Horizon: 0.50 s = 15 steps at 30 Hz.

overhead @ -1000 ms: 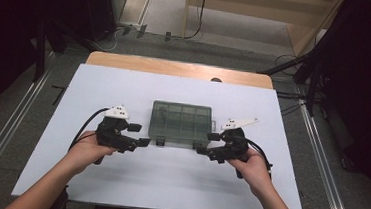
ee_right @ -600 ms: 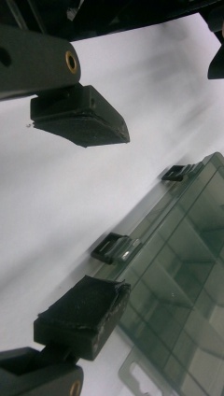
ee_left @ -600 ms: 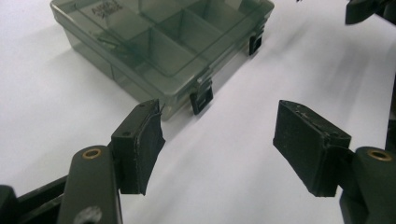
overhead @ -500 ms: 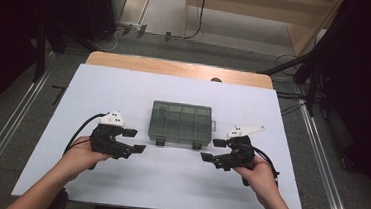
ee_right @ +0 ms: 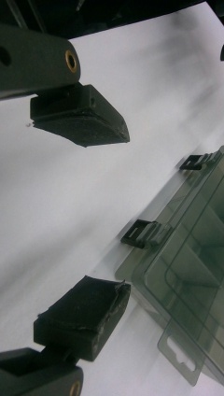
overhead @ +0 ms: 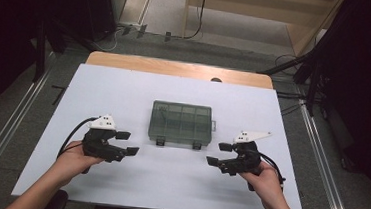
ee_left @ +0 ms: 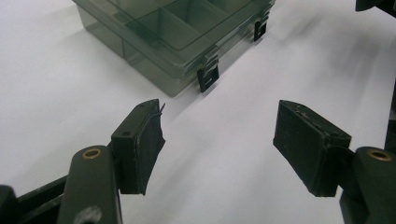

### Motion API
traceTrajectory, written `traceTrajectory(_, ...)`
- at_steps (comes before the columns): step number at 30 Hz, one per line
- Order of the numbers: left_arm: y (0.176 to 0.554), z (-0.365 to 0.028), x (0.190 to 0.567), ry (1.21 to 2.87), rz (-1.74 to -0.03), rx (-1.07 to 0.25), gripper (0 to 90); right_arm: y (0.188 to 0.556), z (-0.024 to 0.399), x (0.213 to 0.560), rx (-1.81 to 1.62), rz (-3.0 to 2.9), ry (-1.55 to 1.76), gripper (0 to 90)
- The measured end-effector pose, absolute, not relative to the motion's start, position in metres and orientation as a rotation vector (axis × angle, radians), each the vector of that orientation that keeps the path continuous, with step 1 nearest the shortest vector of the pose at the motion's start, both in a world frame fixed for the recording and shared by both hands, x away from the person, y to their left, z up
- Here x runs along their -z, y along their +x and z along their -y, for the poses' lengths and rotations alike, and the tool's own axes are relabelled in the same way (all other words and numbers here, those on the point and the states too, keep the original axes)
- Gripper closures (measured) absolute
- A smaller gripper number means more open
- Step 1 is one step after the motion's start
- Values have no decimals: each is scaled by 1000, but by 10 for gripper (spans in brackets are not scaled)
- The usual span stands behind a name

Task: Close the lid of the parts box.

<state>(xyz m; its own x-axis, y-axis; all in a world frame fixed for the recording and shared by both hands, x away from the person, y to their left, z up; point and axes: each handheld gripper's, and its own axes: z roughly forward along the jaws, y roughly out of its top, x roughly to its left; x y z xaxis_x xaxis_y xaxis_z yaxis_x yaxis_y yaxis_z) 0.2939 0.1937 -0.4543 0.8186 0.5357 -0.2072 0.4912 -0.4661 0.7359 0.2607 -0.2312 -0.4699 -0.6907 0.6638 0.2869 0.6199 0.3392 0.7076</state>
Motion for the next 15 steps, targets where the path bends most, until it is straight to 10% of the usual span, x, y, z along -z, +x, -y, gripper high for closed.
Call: traceTrajectory(15,287,-216,467,2119,-786,-81,320,253,252,482,-1292,-2473,1252,245)
